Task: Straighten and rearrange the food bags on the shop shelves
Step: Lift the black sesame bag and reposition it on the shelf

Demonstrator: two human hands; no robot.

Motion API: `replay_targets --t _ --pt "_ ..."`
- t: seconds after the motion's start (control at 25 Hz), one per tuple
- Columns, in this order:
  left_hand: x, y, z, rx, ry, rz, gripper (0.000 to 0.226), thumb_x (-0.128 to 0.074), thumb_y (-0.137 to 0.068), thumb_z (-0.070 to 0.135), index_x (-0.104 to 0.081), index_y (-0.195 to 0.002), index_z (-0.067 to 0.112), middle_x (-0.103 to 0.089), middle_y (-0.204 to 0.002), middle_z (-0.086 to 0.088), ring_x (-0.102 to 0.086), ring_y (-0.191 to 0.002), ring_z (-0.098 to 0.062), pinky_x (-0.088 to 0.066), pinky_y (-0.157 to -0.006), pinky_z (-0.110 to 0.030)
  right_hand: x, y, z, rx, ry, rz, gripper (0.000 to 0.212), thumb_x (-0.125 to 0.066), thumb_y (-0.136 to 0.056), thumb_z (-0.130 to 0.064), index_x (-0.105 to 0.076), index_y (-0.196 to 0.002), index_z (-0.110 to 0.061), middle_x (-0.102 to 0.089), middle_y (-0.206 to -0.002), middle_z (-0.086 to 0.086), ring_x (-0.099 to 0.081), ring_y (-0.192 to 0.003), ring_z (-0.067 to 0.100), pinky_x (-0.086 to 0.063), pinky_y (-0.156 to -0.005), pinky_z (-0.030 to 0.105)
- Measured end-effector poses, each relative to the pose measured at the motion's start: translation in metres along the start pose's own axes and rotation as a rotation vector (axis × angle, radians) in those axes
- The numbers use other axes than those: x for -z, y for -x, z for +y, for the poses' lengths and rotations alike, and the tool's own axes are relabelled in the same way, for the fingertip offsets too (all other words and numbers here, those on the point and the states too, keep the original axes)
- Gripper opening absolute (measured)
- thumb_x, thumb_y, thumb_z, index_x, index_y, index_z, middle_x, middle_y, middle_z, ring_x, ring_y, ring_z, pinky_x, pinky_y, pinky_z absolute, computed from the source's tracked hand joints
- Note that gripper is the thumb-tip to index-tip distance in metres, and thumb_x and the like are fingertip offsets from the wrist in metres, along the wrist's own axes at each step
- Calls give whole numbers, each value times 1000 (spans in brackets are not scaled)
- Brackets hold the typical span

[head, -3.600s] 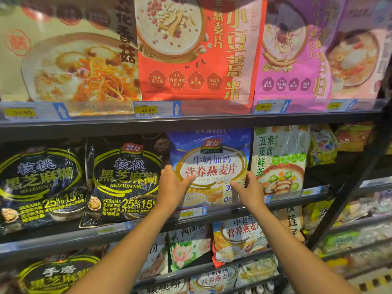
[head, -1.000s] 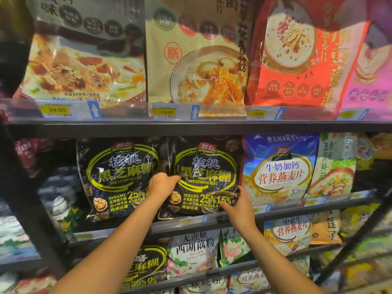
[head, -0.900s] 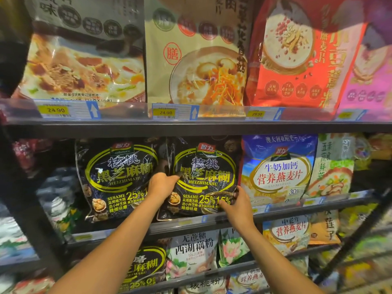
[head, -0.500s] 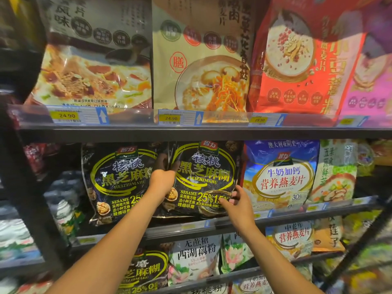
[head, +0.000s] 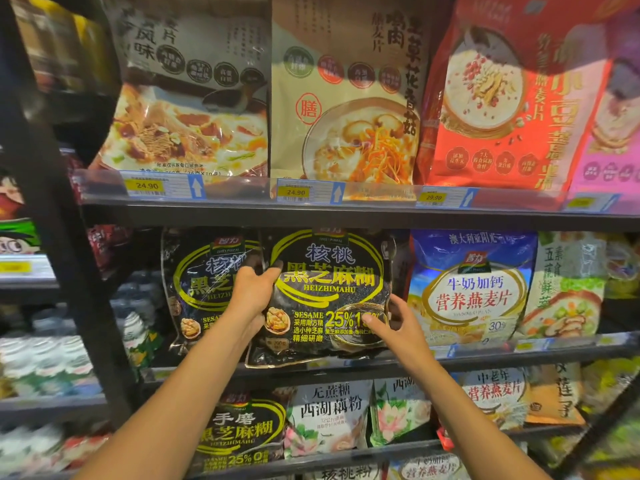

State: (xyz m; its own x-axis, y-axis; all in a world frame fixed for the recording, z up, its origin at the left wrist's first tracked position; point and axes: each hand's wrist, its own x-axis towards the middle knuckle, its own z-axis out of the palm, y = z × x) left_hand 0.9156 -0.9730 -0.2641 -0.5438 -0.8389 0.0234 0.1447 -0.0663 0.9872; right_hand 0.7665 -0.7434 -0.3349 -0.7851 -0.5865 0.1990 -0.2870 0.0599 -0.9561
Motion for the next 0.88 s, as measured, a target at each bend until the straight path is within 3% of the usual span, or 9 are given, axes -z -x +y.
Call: replay_targets --t 0.12,0.24,0.32,0.4,0.52,0.56,0.68,0.8,0.88 --pt "9 18 -5 39 -9 18 24 -66 -101 23 -60 -118 8 -73 -109 -10 -70 -100 -26 -56 -86 -42 9 7 1 -39 -52 -91 97 -78 -74 -55 -36 -156 -23 -46 -145 -8 -46 -137 16 -39 -105 29" --pt "17 41 -9 35 9 9 10 -66 -102 21 -66 -108 13 -77 -102 -9 -73 -102 -31 -56 -93 -49 21 12 -2 -125 -96 -161 94 -75 -82 -57 -32 -158 -21 -40 -141 -8 -39 -143 20 -35 -113 34" --pt "23 55 -13 49 10 6 12 -65 -102 22 -67 -109 12 -78 -104 -12 -72 -107 -35 -54 -100 -54 26 16 -6 -176 -99 -202 97 -76 -76 -72 -40 -154 -28 -47 -148 -10 -47 -140 21 -39 -117 47" --pt "26 73 -18 64 -10 -4 15 -64 -103 24 -68 -112 13 -78 -109 -12 -72 -108 -34 -56 -100 -53 29 19 -4 -199 -154 -252 98 -80 -65 -78 -50 -147 -34 -63 -143 -6 -62 -129 22 -46 -112 53" --pt "27 103 -23 66 17 -5 8 -61 -104 22 -66 -108 16 -80 -95 -2 -77 -86 -12 -64 -78 -31 26 26 -8 -190 -240 -341 84 -88 -65 -64 -58 -138 -34 -74 -127 -5 -71 -116 22 -50 -109 53" --pt "27 112 -24 78 46 2 11 -61 -104 20 -65 -112 14 -81 -93 -3 -78 -88 -16 -65 -76 -33 25 29 -9 -175 -244 -361 77 -89 -68 -59 -60 -135 -34 -75 -125 -5 -72 -114 21 -51 -107 53" --pt "33 131 -25 103 96 37 14 -62 -103 19 -65 -114 10 -79 -107 -17 -74 -105 -37 -61 -92 -51 23 40 -6 -161 -292 -373 63 -89 -72 -47 -65 -127 -30 -78 -118 -2 -75 -107 23 -54 -104 53" --pt "42 148 -28 105 121 40 14 -65 -102 23 -62 -105 10 -77 -113 -20 -74 -107 -38 -60 -94 -52 19 49 0 -210 -391 -353 69 -92 -69 -37 -64 -130 -20 -78 -115 9 -76 -103 33 -55 -100 58" --pt "51 161 -34 77 116 39 18 -67 -99 26 -61 -109 12 -78 -114 -15 -75 -108 -32 -58 -96 -50 18 53 1 -215 -419 -346 66 -88 -70 -31 -63 -129 -18 -79 -113 10 -77 -101 34 -57 -97 57"
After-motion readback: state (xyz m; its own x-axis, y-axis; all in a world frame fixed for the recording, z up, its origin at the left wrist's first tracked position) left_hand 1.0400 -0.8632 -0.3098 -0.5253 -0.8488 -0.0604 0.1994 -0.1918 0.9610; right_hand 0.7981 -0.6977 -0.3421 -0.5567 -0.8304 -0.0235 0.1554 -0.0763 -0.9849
